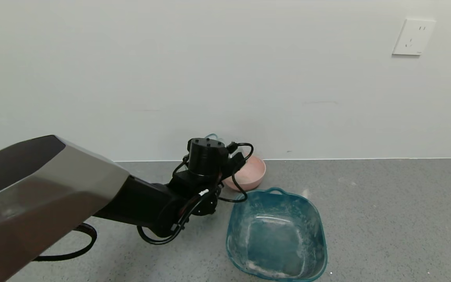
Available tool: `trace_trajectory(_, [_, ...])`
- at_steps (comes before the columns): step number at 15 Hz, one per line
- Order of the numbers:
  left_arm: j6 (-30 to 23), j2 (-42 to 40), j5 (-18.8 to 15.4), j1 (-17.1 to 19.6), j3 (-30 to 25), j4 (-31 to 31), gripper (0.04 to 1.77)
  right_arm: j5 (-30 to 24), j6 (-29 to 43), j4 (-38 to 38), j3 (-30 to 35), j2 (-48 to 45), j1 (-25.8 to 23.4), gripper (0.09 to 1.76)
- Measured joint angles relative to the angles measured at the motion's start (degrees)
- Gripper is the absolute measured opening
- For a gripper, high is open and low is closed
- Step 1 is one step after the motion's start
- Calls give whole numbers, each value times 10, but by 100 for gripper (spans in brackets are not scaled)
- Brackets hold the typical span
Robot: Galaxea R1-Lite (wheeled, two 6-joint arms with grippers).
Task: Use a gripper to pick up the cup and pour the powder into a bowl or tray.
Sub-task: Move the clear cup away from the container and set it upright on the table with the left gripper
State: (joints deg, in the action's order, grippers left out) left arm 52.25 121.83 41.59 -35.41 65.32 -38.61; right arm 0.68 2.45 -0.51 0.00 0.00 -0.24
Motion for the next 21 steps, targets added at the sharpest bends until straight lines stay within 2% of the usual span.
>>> trace_trajectory(4, [-116,-25,-70,42,-43,0,126,0,0,0,0,0,0,171])
trace_trajectory(8, [-275,-55,-149,63,-87,-9,126,0,0,0,0,0,0,171])
trace_trajectory(10, [-340,-76,-193,71,-128,-30,126,0,0,0,0,0,0,171])
trace_trajectory(14, [-388,-90,-234,98,-223,-201,126,0,0,0,0,0,0,171])
trace_trajectory(18, [-456,-88,-307,141,-300,-285,126,0,0,0,0,0,0,171])
trace_trajectory(21, [-500,-75,-318,153,-330,-345,126,0,0,0,0,0,0,171])
